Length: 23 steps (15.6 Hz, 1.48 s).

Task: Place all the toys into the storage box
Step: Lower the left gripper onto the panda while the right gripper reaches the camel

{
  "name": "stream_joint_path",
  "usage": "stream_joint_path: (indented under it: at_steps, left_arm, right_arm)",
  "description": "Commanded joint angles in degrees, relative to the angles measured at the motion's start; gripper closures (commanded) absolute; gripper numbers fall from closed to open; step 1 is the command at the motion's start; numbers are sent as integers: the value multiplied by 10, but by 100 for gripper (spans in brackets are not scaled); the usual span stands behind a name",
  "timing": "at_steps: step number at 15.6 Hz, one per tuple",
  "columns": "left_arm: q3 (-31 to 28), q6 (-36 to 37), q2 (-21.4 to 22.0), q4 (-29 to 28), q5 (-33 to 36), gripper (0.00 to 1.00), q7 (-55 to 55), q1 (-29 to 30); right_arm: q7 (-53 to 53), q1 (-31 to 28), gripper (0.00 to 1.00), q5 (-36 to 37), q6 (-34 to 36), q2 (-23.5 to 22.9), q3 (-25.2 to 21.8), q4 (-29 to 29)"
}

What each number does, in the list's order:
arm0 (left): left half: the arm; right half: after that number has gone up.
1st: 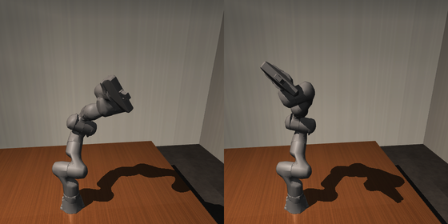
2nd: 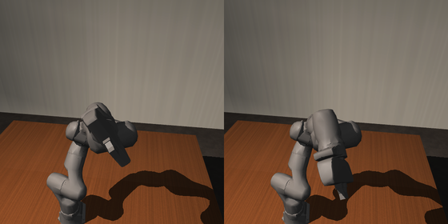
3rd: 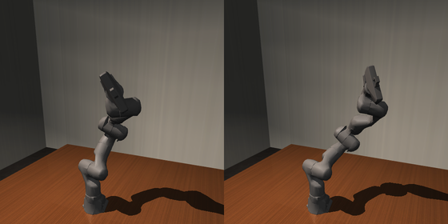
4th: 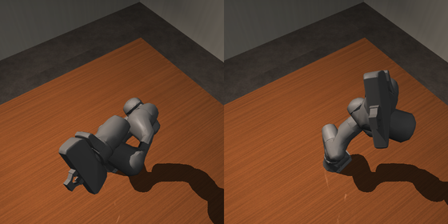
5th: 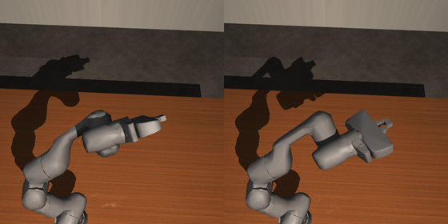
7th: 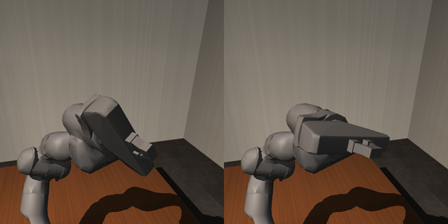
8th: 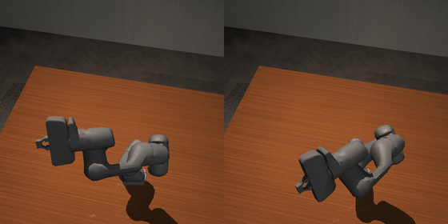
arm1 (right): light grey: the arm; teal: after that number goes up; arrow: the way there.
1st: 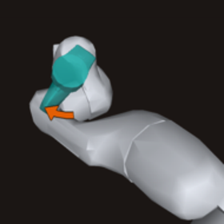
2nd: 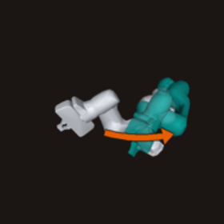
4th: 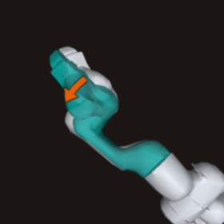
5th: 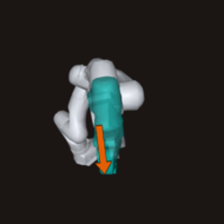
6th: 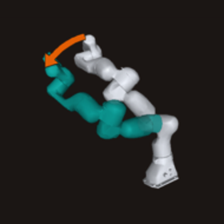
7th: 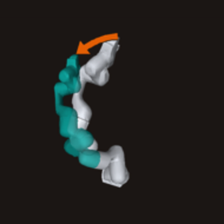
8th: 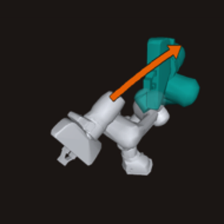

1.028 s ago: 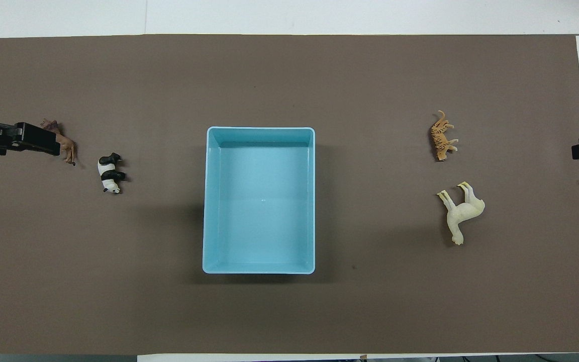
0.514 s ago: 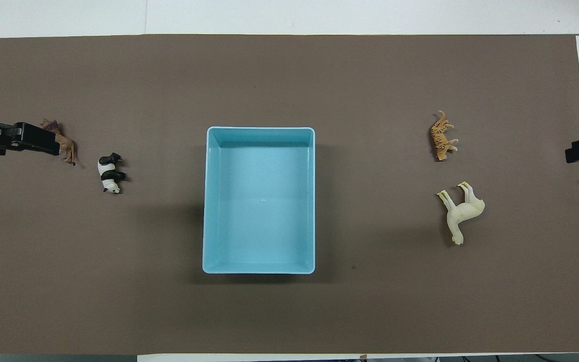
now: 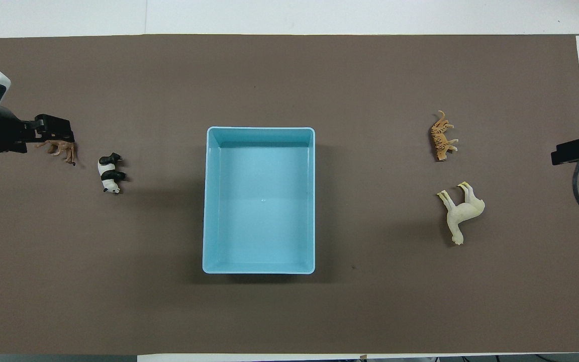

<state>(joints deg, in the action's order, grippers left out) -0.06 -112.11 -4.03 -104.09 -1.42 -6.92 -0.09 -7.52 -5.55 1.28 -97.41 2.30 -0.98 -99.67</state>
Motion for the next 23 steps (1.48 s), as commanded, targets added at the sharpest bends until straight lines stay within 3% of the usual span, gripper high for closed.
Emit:
stream_joint_path:
  at_steps: [1, 4, 6, 8, 11, 14, 17, 20, 23]
  left_arm:
    - [1, -100, -8, -85, -1, 0, 14, 5]
    - [1, -246, -17, -189, -1, 0, 21, -3]
    - [1, -266, -22, -206, -1, 0, 23, -2]
    - [1, -279, -38, -207, -1, 0, 21, -4]
    - [1, -289, -62, -207, -1, 0, 19, -12]
    - [1, -307, -70, -207, -1, 0, 9, -16]
    - [1, -306, -71, -215, -1, 0, 10, -18]
    - [1, -306, -69, -226, -1, 0, 14, -18]
    - [1, -308, -70, -234, -1, 0, 8, -18]
  right_arm:
    - [25, 12, 0, -8, -68, -11, 4, -61]
    - [205, 15, 0, -8, -77, -30, 3, -80]
    - [388, 10, 0, -8, -98, -48, 4, -89]
    - [487, 10, 0, -8, -111, -60, 4, -90]
    - [537, 11, 0, -21, -130, -78, 4, -102]
    - [621, 12, 1, -36, -191, -64, 4, -180]
    - [631, 15, 1, -41, -269, -48, 4, -242]
    - [655, 32, 1, -42, -284, -52, 5, -252]
    - [655, 37, 1, -42, -313, -38, 5, -300]
